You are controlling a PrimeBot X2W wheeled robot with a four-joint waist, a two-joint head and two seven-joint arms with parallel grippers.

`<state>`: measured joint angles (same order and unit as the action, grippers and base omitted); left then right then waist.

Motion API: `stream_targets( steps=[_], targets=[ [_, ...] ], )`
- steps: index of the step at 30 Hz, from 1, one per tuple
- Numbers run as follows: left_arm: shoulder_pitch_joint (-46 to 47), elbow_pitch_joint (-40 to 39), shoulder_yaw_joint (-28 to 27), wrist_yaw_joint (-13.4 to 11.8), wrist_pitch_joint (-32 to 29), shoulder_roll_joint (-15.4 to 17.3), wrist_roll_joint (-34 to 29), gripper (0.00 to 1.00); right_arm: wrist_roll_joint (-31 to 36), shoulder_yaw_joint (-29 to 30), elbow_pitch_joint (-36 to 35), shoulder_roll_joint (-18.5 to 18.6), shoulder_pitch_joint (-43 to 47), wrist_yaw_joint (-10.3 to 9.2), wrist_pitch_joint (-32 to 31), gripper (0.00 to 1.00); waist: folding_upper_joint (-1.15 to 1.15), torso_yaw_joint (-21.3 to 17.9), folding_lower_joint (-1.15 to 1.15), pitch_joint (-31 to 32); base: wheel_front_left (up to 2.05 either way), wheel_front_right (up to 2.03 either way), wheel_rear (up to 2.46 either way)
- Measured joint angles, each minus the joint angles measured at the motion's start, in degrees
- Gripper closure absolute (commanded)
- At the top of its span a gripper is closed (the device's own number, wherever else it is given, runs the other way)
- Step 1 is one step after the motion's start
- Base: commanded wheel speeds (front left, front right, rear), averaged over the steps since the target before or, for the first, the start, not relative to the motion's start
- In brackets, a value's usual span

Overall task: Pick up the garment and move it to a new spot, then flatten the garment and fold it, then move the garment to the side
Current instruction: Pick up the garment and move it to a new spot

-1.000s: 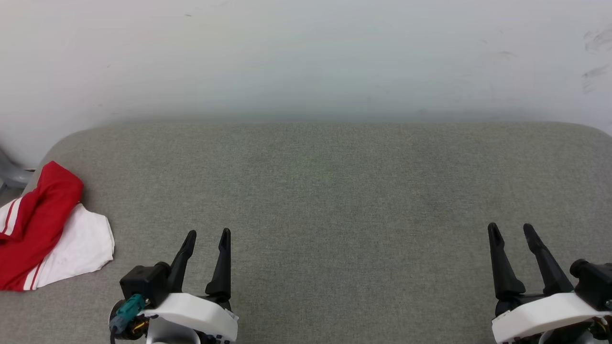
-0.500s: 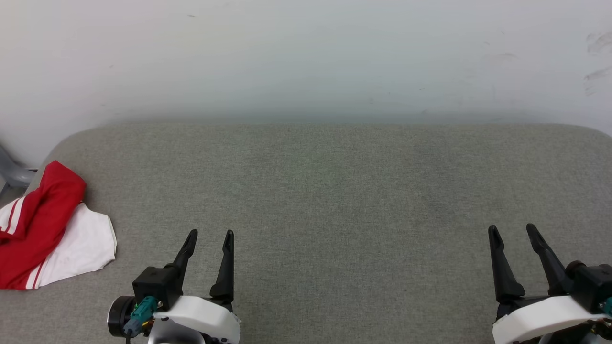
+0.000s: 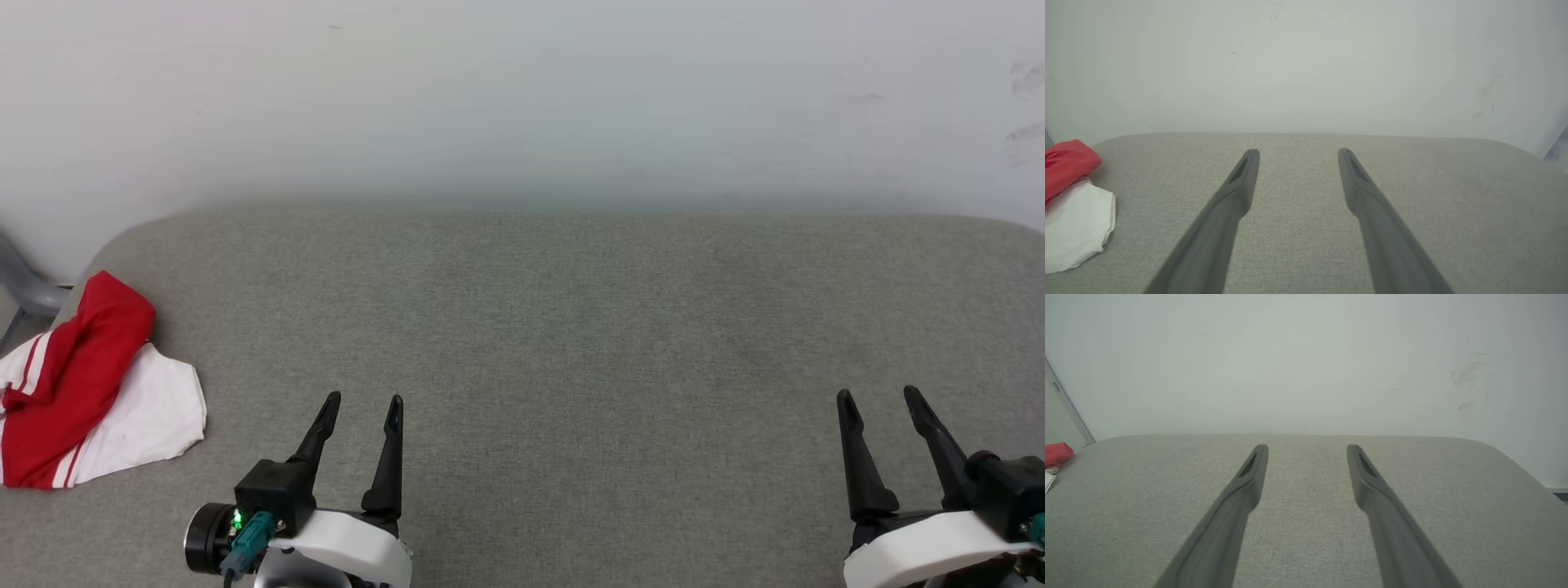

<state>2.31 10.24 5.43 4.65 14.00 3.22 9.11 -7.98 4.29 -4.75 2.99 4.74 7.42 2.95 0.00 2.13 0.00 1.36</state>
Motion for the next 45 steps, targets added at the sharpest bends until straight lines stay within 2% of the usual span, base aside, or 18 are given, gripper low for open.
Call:
stream_targets(
  steps=[9, 26, 33, 39, 45],
  targets=[
    [0.7, 0.4, -0.7, 0.8, 0.8, -0.2, -1.6, 0.00, 2.3, -0.5, -1.0, 0.0, 0.2, 0.00, 0.3, 0.00, 0.00, 4.0, 0.00, -0.2, 0.00, 0.00, 0.00],
    [0.9, 0.7, -3.8, 0.4, 1.1, -0.3, -1.3, 0.00, 2.0, -2.8, -0.7, -0.1, 0.0, 0.08, 1.0, 0.00, 0.00, 19.3, 0.00, -0.7, 0.00, 0.00, 0.00],
    [0.9, 0.6, -4.5, 0.4, 1.1, -0.3, -2.5, 0.00, 1.2, -3.4, -0.3, -0.1, -0.1, 0.08, 1.2, 0.00, 0.00, 24.5, 0.00, -0.8, 0.00, 0.00, 0.00],
    [0.9, 0.6, -4.8, 0.7, 1.1, -0.3, -2.9, 0.00, 1.2, -3.6, 0.1, -0.1, -0.8, 0.08, 1.4, 0.00, 0.00, 27.0, 0.00, -1.2, 0.00, 0.00, 0.00],
    [1.1, 0.6, -5.1, 0.7, 1.1, -0.3, -2.9, 0.00, 1.0, -3.7, 0.6, -0.1, -1.4, 0.08, 1.4, 0.00, 0.00, 27.5, 0.00, -2.0, 0.00, 0.00, 0.00]
  ],
)
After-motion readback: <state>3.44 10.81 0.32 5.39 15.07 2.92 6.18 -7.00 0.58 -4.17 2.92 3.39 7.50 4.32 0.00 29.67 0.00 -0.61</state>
